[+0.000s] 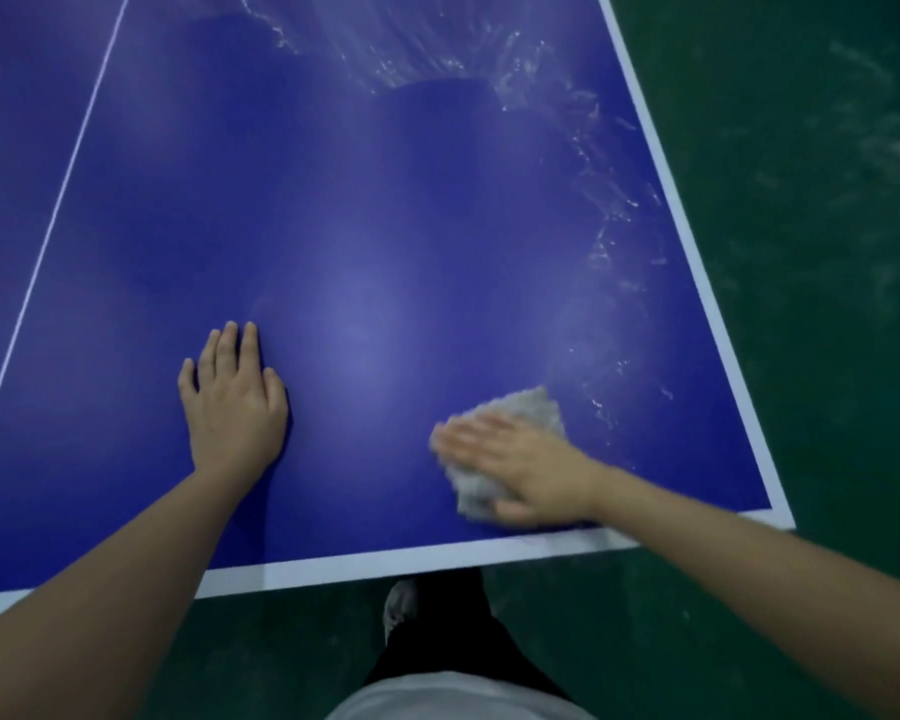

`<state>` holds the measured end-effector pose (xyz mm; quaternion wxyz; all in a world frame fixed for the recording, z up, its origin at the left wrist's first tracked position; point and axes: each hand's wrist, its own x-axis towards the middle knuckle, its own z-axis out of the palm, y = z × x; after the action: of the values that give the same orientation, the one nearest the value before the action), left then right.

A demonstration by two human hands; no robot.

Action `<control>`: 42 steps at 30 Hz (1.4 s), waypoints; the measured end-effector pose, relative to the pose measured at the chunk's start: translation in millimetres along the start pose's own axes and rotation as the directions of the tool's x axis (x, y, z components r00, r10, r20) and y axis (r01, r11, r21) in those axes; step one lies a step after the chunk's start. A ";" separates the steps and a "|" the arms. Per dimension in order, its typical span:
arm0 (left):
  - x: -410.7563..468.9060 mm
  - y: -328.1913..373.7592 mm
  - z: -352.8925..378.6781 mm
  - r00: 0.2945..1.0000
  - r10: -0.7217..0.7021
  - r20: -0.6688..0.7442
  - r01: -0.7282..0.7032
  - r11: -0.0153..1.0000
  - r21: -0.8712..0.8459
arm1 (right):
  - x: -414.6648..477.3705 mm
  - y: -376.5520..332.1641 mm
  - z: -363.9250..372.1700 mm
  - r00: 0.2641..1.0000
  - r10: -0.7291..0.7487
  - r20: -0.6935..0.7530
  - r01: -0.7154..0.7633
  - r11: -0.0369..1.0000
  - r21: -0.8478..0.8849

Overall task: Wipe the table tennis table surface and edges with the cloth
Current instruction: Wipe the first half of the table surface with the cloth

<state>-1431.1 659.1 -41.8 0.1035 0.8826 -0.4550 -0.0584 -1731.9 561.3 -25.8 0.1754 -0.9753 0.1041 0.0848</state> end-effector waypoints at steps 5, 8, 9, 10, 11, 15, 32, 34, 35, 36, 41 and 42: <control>0.7 -1.4 1.6 1.000 0.011 -0.017 -0.012 1.000 -0.026 | -45.3 60.4 -12.1 0.685 0.687 -0.241 -0.669 0.725 0.163; 0.7 -1.6 1.3 1.000 0.016 -0.022 -0.016 0.999 -0.035 | -56.1 55.0 -3.2 0.394 0.880 -0.263 -0.861 0.454 0.229; 0.5 -1.7 1.0 1.000 0.015 -0.022 -0.016 0.999 -0.038 | -49.7 42.6 1.4 0.315 0.911 -0.266 -0.893 0.379 0.241; 0.0 -1.3 1.0 1.000 0.018 -0.023 -0.019 0.999 -0.040 | -40.3 25.4 6.4 0.271 0.925 -0.266 -0.908 0.338 0.249; -0.3 -1.0 1.1 0.999 0.021 -0.024 -0.022 0.999 -0.041 | -29.0 5.1 12.5 0.282 0.922 -0.266 -0.903 0.349 0.250; -0.5 -0.3 1.2 0.999 0.021 -0.033 -0.023 0.998 -0.050 | 16.0 -76.9 36.3 0.621 0.747 -0.238 -0.724 0.663 0.190; -14.9 62.1 6.8 0.992 -0.083 -0.099 0.074 0.993 -0.088 | -158.4 57.9 18.7 0.542 0.826 -0.154 -0.812 0.562 0.159; -24.3 113.0 15.2 0.993 -0.072 -0.095 0.059 0.989 -0.138 | -153.7 52.9 21.8 0.631 0.766 -0.121 -0.748 0.642 0.168; -29.7 141.2 20.5 0.993 -0.073 -0.092 0.058 0.985 -0.162 | -153.4 49.6 22.7 0.733 0.670 -0.116 -0.657 0.742 0.133; -35.4 168.7 26.6 0.992 -0.090 -0.088 0.072 0.980 -0.188 | -155.1 46.5 21.8 0.836 0.536 -0.115 -0.532 0.844 0.065; -59.8 272.7 59.4 0.931 -0.363 -0.026 0.344 0.903 -0.258 | -156.9 93.5 1.4 1.000 -0.015 -0.025 0.016 1.000 0.027; -64.2 282.1 64.5 0.916 -0.401 -0.019 0.386 0.892 -0.236 | -151.7 110.6 -6.1 0.999 -0.028 -0.015 0.029 0.998 0.049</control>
<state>-1704.1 543.9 -37.3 0.2049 0.9401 -0.2534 -0.0998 -1903.0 484.0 -25.4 0.1998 -0.9726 0.0935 0.0728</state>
